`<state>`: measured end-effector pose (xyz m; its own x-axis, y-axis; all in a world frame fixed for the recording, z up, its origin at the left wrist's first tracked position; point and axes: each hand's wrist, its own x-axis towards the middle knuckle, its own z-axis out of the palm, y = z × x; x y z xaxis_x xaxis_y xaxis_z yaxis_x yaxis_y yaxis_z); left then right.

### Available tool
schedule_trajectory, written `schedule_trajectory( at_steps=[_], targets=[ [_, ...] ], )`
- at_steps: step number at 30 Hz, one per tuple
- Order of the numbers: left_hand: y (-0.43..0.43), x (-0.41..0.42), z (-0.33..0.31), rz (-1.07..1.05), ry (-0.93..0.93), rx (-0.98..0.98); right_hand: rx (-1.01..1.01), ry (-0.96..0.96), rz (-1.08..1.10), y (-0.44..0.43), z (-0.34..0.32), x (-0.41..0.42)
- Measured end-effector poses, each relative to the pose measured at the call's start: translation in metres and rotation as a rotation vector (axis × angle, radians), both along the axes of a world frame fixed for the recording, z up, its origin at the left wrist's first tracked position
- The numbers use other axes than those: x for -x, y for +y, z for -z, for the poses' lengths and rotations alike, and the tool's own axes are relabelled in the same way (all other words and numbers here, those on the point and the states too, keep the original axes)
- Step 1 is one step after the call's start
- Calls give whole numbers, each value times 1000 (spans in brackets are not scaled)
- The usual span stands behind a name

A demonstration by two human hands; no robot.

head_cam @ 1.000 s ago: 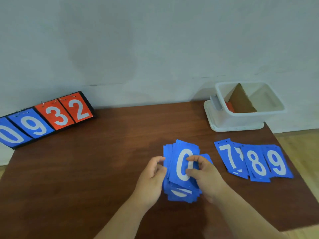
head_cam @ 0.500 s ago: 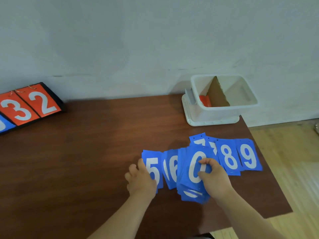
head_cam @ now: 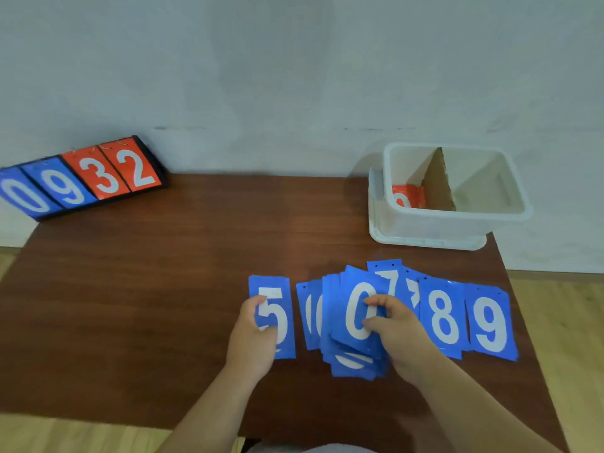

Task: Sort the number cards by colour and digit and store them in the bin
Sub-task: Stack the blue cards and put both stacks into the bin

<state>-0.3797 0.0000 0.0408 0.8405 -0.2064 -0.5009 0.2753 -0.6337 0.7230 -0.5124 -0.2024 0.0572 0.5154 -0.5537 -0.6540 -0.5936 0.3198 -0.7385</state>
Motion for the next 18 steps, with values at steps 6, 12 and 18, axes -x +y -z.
schedule_trajectory(
  at_steps=[6,12,18],
  targets=[
    [-3,12,-42,32,110,300,-270,-206,29,24,-20,-30],
    [1,7,-55,151,103,415,-73,-105,-1,40,-20,-38],
    [-9,4,-44,357,160,416,-137,-174,44,55,-20,-34]
  ],
)
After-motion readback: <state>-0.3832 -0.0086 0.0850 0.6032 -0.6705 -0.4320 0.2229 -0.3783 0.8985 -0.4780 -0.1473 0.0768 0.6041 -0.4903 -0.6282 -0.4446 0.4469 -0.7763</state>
